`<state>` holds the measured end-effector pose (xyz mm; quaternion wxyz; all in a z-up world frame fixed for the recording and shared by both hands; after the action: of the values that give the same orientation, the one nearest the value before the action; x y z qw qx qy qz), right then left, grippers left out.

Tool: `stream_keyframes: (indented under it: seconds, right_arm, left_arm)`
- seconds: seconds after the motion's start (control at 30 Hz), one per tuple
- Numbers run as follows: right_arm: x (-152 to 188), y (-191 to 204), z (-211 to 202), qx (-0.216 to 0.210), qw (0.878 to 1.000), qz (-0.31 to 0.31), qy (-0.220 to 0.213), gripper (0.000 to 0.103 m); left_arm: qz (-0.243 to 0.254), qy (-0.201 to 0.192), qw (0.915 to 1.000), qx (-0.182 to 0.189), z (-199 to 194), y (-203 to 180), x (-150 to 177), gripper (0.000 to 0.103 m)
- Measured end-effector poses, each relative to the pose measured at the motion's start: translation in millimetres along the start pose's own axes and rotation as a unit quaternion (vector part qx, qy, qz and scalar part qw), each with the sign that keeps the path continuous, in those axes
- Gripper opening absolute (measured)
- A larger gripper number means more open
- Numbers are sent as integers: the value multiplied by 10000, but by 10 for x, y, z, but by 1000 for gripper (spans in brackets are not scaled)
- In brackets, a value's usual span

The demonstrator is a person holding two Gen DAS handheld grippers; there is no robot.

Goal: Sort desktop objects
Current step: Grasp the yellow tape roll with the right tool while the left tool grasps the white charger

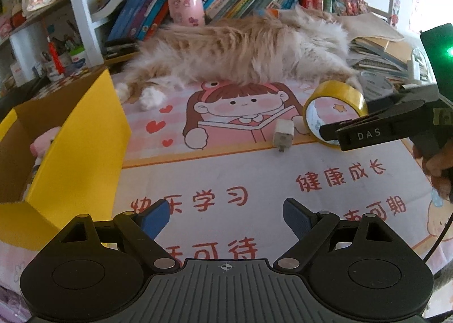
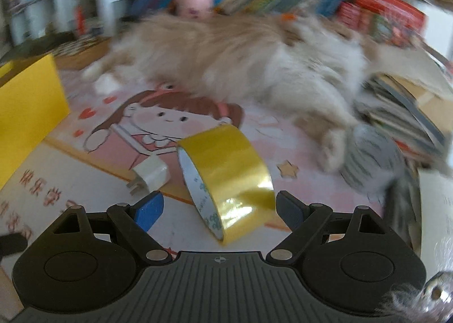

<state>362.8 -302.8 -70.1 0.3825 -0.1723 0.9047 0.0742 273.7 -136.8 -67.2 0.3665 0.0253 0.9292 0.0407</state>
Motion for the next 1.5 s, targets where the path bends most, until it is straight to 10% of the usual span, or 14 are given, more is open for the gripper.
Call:
stream_keyframes:
  seconds: [0.27, 0.43, 0.83, 1.07, 1.33, 1.5]
  right_arm:
    - [-32, -52, 97, -263, 9981, -559, 33, 79]
    - [38, -119, 110, -398, 9984, -323, 228, 39]
    - [372, -210, -365, -37, 9979, 520, 384, 39]
    - [568, -165, -483, 326, 9964, 557, 552, 39]
    - [586, -108, -537, 376, 9961, 605, 517, 39]
    - [581, -92, -537, 392, 9963, 547, 541, 39]
  left_arm:
    - [181, -24, 9998, 60, 46, -105, -75, 89]
    - [214, -97, 9996, 149, 126, -168, -201, 89]
    - [596, -69, 9971, 477, 689, -495, -557, 88]
    - [684, 112, 9962, 528, 1015, -619, -606, 53]
    - [752, 63, 9956, 561, 1144, -708, -626, 47]
    - [696, 55, 9948, 739, 1164, -721, -624, 24]
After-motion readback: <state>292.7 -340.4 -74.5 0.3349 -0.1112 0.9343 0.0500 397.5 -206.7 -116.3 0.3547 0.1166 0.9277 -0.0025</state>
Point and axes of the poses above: each gripper's, at about its wrist camera, not at the fingertips, and z roughly the way its jaws point, y to its left, x to its underside, the point moved 7 cm from there along z, roughly the way its jaws point, and after that the axes turned 1 degree about -x, right-handed, at the moved point
